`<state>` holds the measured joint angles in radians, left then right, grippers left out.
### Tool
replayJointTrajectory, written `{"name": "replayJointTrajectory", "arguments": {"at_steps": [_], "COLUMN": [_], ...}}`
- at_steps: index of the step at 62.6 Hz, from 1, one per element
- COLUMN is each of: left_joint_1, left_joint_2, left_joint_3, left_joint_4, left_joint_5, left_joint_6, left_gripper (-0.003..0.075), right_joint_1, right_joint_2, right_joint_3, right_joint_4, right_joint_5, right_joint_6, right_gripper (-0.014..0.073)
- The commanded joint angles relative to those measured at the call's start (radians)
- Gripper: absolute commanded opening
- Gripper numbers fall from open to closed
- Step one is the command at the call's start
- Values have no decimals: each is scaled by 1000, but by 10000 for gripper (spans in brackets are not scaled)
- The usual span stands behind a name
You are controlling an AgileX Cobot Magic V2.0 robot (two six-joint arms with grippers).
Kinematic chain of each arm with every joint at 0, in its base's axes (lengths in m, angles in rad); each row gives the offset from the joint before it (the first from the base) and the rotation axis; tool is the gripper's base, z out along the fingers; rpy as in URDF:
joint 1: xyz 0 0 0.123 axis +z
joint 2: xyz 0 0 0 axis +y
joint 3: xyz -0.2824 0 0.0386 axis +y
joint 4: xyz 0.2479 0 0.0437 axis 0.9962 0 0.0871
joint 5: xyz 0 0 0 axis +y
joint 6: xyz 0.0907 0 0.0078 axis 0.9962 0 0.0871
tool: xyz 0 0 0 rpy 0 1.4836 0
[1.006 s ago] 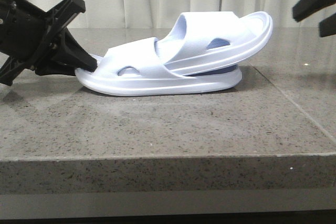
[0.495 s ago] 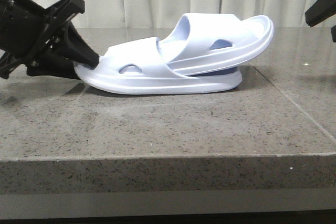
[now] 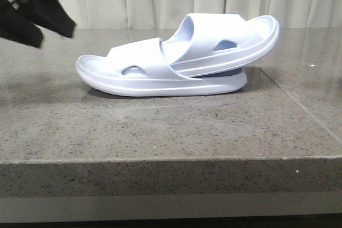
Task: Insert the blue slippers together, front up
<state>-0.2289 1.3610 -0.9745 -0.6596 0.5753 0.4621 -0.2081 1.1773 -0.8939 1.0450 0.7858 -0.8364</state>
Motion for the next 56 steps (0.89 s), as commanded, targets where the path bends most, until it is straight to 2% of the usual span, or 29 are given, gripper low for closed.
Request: {"name": "replayJointTrajectory", "arguments": {"at_steps": [1,9,17,23,26,32,41,56], "left_joint_1": [-6,-6,-6,-6,-6,-6,-6,-6], "left_joint_2": [-107,-235,-369,-453,-517,-617,-755,-891], "left_joint_3": [-60,-73,-73,-61,-37,15,108,208], "left_joint_4": [260,597,798,859,863,861,838,819], "left_joint_5": [50,166,288,328,330,328,326,307], "left_joint_6": [-187,-406,-546,-588,-604,-633,-637,-642], "left_gripper": [410,410,410,410,410,410,410,408], "right_joint_1": [2,25,90,146,177,224,248,248], "right_joint_2": [-105,-225,-316,-362,-382,-404,-453,-579], "right_joint_3": [-21,-21,-21,-21,-21,-21,-8,97], "right_joint_4": [-25,-208,-420,-589,-723,-879,-912,-911], "right_joint_5": [31,31,39,78,123,203,276,224], "right_joint_6": [33,192,363,496,602,730,765,765], "right_gripper": [440,436,436,436,436,436,436,436]}}
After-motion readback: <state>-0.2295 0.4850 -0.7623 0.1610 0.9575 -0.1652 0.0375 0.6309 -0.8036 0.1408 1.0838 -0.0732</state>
